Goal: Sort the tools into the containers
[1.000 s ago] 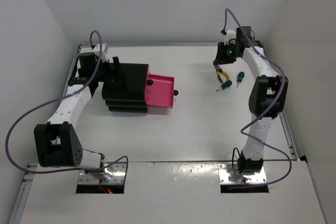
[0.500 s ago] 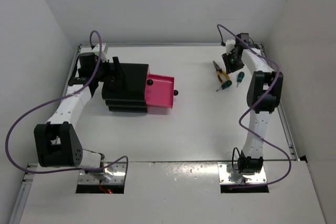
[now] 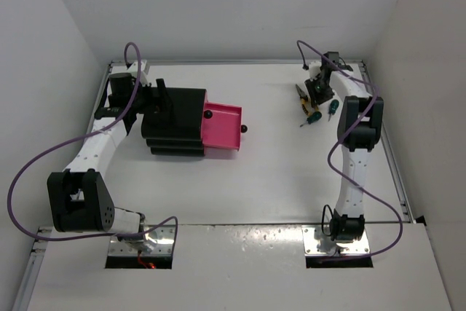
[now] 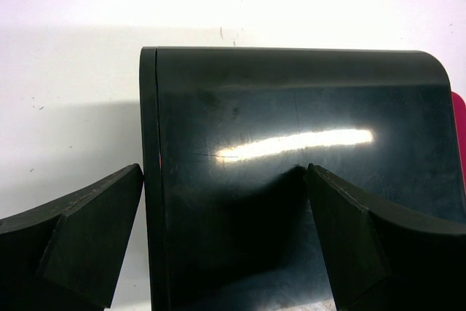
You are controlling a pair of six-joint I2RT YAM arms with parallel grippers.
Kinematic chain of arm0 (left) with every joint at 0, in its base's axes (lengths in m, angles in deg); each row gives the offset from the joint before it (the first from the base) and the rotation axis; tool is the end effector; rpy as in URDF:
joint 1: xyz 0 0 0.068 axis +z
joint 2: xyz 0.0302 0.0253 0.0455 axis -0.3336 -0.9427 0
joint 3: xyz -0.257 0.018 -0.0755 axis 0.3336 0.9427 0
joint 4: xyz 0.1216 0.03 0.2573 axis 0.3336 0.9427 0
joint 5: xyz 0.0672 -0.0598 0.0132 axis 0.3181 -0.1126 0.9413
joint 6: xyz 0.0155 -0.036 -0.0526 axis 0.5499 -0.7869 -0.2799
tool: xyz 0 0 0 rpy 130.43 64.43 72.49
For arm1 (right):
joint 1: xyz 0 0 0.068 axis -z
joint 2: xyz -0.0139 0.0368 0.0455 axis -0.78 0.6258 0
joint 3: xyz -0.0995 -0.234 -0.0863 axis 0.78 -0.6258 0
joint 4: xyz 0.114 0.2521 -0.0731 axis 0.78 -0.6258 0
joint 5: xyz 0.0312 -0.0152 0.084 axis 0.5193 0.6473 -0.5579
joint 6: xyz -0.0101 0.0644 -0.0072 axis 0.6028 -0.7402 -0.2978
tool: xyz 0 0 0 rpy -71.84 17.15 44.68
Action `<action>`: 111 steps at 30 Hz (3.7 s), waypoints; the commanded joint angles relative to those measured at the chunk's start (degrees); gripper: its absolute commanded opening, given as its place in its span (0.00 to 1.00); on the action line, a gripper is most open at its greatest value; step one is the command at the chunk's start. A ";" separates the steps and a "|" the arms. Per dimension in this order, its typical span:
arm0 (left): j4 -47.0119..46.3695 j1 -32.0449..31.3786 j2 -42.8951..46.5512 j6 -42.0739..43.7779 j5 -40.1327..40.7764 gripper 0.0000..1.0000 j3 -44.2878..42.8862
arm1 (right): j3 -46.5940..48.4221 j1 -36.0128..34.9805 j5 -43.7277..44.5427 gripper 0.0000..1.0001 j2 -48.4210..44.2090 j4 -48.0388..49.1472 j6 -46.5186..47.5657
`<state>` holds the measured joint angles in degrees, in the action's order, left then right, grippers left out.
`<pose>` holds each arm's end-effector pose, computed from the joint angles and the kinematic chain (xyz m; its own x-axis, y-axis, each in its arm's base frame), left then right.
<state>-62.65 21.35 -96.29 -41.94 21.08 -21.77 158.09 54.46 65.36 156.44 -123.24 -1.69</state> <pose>0.3541 0.0001 0.2713 -0.5437 -0.1973 -0.8158 0.0588 0.9607 -0.2715 0.5313 -0.0264 0.1109 -0.8812 -0.2276 -0.4143 -0.2232 0.9729 -0.0598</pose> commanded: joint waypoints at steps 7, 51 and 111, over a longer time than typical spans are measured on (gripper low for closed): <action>10.29 0.06 -3.59 2.70 2.67 1.00 2.33 | 4.29 -0.92 -0.50 0.06 3.35 0.92 -0.61; 10.29 0.06 -2.54 2.17 2.67 1.00 2.33 | 10.18 -28.60 -21.52 0.00 -14.85 -30.46 1.68; 10.29 0.06 -3.60 2.17 2.14 1.00 2.33 | 1.30 -34.84 -20.46 0.04 -9.74 -5.41 -15.02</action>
<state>-62.85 21.35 -96.97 -42.56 20.80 -22.14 159.25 20.06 45.42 148.74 -131.72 -15.29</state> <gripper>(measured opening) 1.000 0.088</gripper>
